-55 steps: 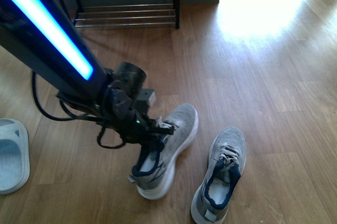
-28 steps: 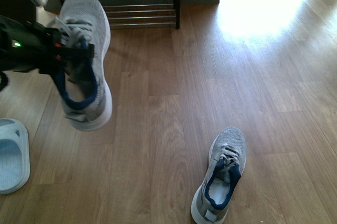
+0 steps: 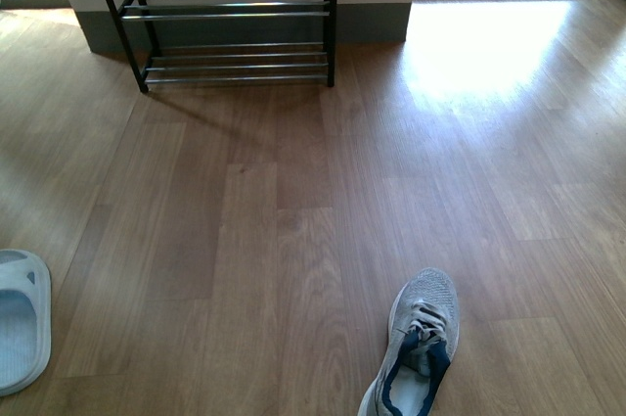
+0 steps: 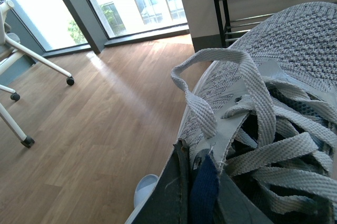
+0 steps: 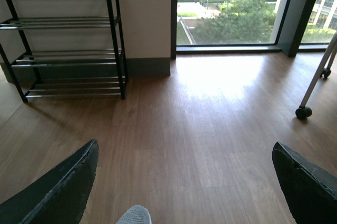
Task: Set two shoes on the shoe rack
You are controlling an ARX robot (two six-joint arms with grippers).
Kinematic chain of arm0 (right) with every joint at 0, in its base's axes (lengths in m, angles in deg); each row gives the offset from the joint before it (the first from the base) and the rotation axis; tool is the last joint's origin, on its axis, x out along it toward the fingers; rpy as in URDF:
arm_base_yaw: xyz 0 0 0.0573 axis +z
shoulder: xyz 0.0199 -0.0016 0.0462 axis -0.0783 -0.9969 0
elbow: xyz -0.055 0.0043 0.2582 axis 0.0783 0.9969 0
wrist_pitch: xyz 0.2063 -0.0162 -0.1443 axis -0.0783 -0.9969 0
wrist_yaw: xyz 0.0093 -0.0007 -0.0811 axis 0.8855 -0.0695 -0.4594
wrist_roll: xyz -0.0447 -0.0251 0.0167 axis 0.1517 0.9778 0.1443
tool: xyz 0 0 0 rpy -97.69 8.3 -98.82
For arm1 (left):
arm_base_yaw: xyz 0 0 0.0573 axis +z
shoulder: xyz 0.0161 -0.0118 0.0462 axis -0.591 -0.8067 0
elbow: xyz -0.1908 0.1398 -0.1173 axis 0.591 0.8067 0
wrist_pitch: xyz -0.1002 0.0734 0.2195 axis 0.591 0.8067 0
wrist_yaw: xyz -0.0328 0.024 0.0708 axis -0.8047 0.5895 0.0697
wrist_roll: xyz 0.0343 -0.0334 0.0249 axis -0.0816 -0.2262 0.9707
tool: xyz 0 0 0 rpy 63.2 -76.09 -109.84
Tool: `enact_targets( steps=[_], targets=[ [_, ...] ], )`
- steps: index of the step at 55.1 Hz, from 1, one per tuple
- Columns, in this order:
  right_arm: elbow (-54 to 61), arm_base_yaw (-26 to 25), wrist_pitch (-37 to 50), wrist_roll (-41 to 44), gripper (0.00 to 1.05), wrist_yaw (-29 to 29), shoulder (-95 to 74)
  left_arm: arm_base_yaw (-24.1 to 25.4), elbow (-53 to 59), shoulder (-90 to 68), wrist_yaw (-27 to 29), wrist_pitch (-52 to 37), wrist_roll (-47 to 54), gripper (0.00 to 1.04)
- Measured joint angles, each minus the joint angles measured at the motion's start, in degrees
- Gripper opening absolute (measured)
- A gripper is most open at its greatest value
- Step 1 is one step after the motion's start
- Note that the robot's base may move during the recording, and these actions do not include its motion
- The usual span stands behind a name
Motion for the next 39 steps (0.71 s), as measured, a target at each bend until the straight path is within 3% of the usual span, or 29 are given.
enact_targets(
  steps=[39],
  targets=[
    [0.0, 0.0, 0.0, 0.0, 0.96, -0.2, 0.0, -0.7, 0.2, 0.1, -1.3, 0.0, 0.8, 0.02]
  ],
)
